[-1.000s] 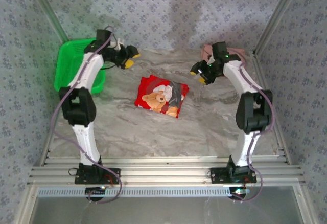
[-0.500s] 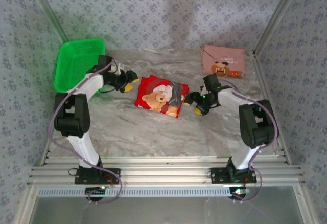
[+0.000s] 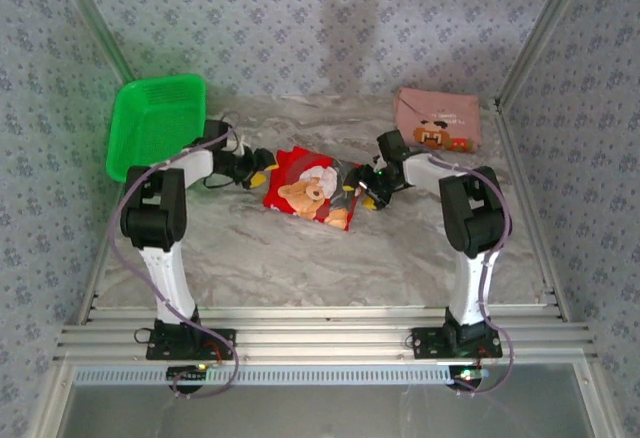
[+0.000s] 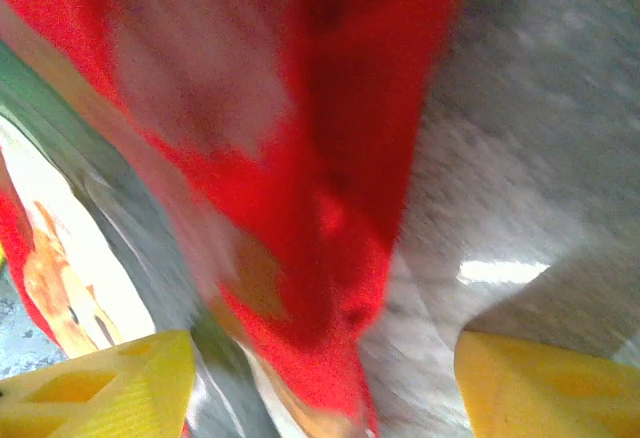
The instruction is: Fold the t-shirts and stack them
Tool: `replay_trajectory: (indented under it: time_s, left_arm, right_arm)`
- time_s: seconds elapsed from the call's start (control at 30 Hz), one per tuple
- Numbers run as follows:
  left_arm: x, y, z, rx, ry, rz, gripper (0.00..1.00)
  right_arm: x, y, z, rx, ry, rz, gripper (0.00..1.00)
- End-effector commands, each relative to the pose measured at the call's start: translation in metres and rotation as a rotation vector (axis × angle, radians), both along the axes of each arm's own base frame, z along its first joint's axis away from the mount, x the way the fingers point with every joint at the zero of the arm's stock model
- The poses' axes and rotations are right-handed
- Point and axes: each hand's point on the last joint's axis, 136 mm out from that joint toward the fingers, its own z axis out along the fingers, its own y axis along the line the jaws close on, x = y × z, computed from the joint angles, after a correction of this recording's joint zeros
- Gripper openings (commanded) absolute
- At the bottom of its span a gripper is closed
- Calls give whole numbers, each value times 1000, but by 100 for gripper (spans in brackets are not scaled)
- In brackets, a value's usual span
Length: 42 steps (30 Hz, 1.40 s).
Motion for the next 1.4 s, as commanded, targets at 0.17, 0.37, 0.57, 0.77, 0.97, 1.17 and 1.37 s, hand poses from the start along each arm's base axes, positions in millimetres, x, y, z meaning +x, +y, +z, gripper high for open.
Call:
replay_trajectory:
  time_s: [0.17, 0.37, 0.57, 0.77, 0.97, 1.17, 1.37]
  left_arm:
    - [-10, -10, -24, 59, 39, -73, 64]
    - [-21, -13, -41, 64, 96, -71, 62]
    - [-30, -18, -42, 40, 107, -81, 58]
    - [-40, -35, -32, 3, 82, -130, 59]
    - [-32, -28, -10, 7, 39, -84, 62]
    - [-8, -5, 53, 12, -76, 12, 65]
    - [3, 17, 141, 50, -236, 63, 67]
  right_arm:
    - [32, 50, -4, 19, -92, 114, 68]
    - [23, 45, -16, -25, -52, 117, 63]
    - [22, 36, -19, -55, -45, 118, 44]
    - [35, 24, -8, -116, -90, 123, 8]
    - [48, 1, 24, -252, -145, 192, 0]
    - [65, -39, 49, -429, -185, 205, 0]
    - [102, -73, 78, -588, -277, 209, 0]
